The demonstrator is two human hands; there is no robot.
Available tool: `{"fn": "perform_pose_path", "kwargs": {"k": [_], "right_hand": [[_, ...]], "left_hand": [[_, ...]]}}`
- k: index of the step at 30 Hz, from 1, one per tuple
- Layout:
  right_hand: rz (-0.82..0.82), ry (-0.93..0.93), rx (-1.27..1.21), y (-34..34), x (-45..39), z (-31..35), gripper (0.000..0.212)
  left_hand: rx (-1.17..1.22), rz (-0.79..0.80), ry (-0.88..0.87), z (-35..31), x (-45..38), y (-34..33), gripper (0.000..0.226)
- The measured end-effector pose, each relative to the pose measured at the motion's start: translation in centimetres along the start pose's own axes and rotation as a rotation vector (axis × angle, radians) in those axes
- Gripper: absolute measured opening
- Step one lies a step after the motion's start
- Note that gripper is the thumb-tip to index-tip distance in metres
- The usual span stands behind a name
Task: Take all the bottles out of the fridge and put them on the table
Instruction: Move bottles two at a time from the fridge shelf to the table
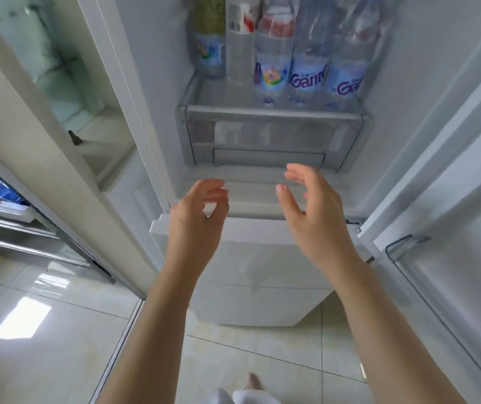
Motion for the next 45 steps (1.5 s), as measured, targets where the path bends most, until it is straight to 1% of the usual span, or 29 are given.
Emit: {"fn": "perform_pose_path", "kwargs": {"k": [7,11,13,15,19,25,29,32,35,37,40,45], "right_hand": [[-0.187,0.022,0.028,0.7,-8.3,0.3,0.037],[-0.292,0.029,0.052,0.6,-12.8,-0.1,0.042],[-0.337,0.015,0.046,0.8,-14.9,-0.4,0.047],[-0.382,-0.022,0.046,0.9,-16.7,-0.8,0.051],[-0.462,-0.046,0.015,1.0,-19.6,-1.5,0.057],[-0.457,-0.115,0.037,0.8,-22.4,-2.9,0.066],[-0.483,-0.11,0.089,0.9,-23.6,-3.4,0.066],[-0.51,-0.11,0.142,0.6,-24.3,-3.7,0.071],[-0.545,-0.086,0.148,0.3,-24.9,-3.8,0.079],[-0.564,-0.058,0.167,0.1,-25.0,-3.8,0.08],[-0.586,-0.038,0.186,0.0,-25.5,-4.1,0.083],[-0.566,-0.025,0.091,-0.6,-27.2,-4.6,0.087]], "left_hand": [[0.126,-0.051,-0.078,-3.3,-9.5,-1.7,0.02],[0.176,-0.024,-0.117,-4.4,-15.0,-3.4,0.027],[0.19,0.016,-0.112,-4.6,-17.4,-4.5,0.032],[0.215,0.038,-0.115,-4.9,-19.6,-5.4,0.044],[0.239,0.026,-0.18,-6.0,-23.0,-7.1,0.06],[0.298,0.049,-0.247,-7.5,-25.5,-10.0,0.072],[0.392,0.089,-0.209,-7.7,-26.5,-11.5,0.082],[0.44,0.105,-0.203,-8.3,-27.0,-12.2,0.089],[0.459,0.072,-0.194,-8.3,-27.5,-12.4,0.085],[0.461,0.059,-0.18,-8.0,-27.6,-12.2,0.082],[0.459,0.049,-0.162,-7.4,-27.9,-12.1,0.083],[0.414,0.017,-0.144,-6.2,-28.4,-11.5,0.086]]}}
Point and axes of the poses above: each hand's wrist, its own x-axis away from the middle knuckle, its own y-axis out of the back of the hand, z = x × y, the point moved 6 cm from there along -x, towards the middle knuckle, and after that the axes turned 11 degrees about -x, right-handed, at the moved point
